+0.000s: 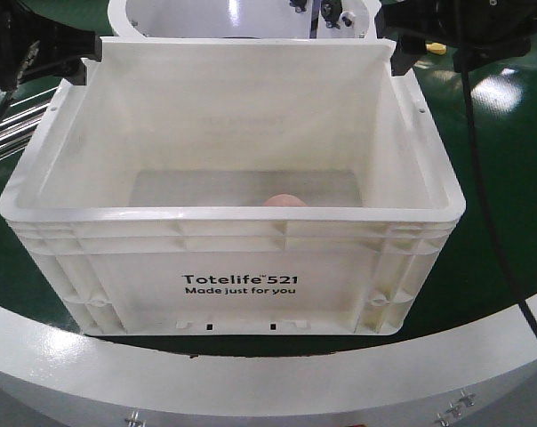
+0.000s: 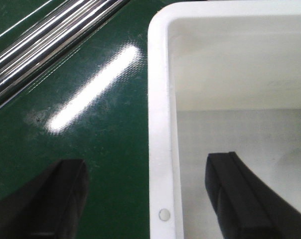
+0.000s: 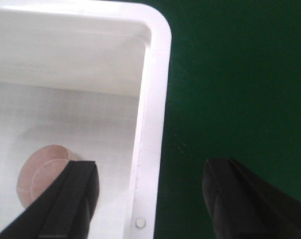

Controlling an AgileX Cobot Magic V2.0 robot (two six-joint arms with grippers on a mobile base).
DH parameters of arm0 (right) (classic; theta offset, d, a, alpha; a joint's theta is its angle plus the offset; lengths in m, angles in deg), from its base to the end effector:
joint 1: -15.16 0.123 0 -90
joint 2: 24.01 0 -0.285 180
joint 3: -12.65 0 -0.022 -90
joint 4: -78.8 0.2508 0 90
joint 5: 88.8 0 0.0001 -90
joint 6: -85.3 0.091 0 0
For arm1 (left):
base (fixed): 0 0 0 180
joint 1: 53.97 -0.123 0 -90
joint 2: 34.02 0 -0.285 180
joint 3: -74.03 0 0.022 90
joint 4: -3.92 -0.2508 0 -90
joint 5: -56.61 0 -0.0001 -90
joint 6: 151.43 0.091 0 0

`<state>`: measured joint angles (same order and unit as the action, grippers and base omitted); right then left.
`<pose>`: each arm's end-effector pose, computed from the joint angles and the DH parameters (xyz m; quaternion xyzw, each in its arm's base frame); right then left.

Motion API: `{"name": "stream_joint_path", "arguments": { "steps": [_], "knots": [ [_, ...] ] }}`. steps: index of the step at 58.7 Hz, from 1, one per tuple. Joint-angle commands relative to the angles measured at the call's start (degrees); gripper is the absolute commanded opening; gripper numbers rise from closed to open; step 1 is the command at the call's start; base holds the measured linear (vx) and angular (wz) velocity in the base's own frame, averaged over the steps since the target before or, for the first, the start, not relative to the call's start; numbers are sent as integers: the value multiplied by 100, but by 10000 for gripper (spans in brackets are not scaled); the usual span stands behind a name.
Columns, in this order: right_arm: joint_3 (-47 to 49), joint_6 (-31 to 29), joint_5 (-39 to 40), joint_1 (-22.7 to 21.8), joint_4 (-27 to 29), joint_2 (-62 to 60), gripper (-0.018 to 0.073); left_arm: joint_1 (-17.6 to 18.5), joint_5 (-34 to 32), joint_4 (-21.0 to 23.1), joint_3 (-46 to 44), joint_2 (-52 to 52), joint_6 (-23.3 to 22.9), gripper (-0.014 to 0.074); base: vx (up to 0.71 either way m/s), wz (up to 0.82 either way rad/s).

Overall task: Place moving items into box and shelve
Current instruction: 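Move both grippers to the tote's side rims, straddling each wall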

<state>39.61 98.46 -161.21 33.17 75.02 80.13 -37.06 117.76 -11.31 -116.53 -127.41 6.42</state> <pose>0.3396 0.1044 0.3981 -0.0422 0.9635 0.0387 0.2613 0.3085 -0.0719 0.3898 -0.0182 0.9428 0.0202 0.3323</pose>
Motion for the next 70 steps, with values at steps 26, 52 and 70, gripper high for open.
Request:
{"name": "stream_joint_path", "arguments": {
  "steps": [26, 52, 70],
  "knots": [
    [-62, -38, -148, -29, 135, -170, 495, 6, 146, 345, -197, 210, 125, 593, 0, 0],
    [-903, -13, -148, -29, 141, -395, 495, 6, 245, 338, -192, 202, 125, 593, 0, 0],
    [-903, -6, -148, -29, 409, -395, 495, 6, 426, 344, -180, 24, 134, 593, 0, 0]
  ]
}}
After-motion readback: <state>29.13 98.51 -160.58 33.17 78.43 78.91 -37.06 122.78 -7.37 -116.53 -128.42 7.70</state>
